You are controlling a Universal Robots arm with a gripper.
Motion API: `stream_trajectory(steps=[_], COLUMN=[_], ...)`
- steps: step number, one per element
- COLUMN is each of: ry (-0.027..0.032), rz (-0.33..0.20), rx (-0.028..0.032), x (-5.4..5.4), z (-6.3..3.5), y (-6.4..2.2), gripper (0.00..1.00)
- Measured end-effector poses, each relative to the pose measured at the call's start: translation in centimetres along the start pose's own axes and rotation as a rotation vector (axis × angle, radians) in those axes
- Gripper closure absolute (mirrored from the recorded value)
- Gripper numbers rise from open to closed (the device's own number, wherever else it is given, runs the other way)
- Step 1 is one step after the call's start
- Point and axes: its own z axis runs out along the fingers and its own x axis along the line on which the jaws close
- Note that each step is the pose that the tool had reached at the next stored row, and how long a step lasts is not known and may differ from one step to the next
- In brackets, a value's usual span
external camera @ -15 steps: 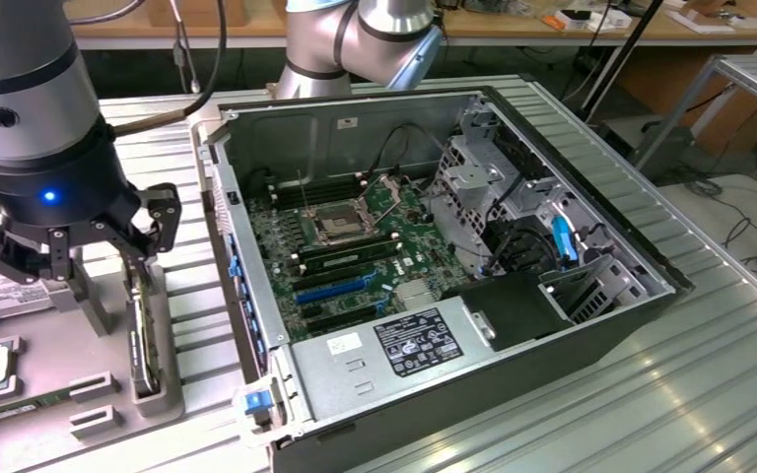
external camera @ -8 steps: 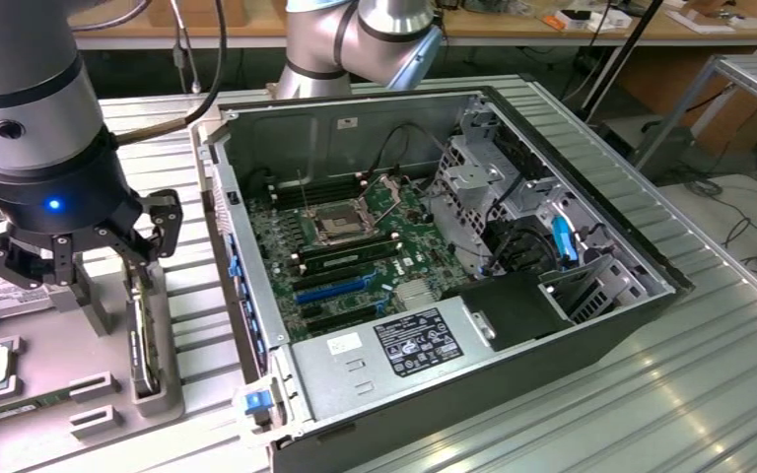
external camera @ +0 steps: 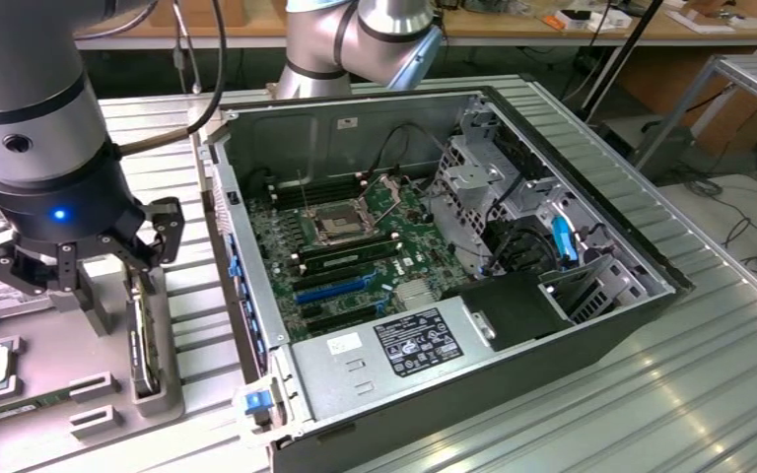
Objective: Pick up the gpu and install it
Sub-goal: 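Pick up the gpu and move the gpu toward the slot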
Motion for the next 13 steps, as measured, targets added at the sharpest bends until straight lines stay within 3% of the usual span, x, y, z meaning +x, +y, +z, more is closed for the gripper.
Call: stream_trajectory(steps=[13], ry=[0.0], rz=[0.0], rx=[0.0001], x=[0.0], z=[1.17], y=[-0.05], gripper=[0.44])
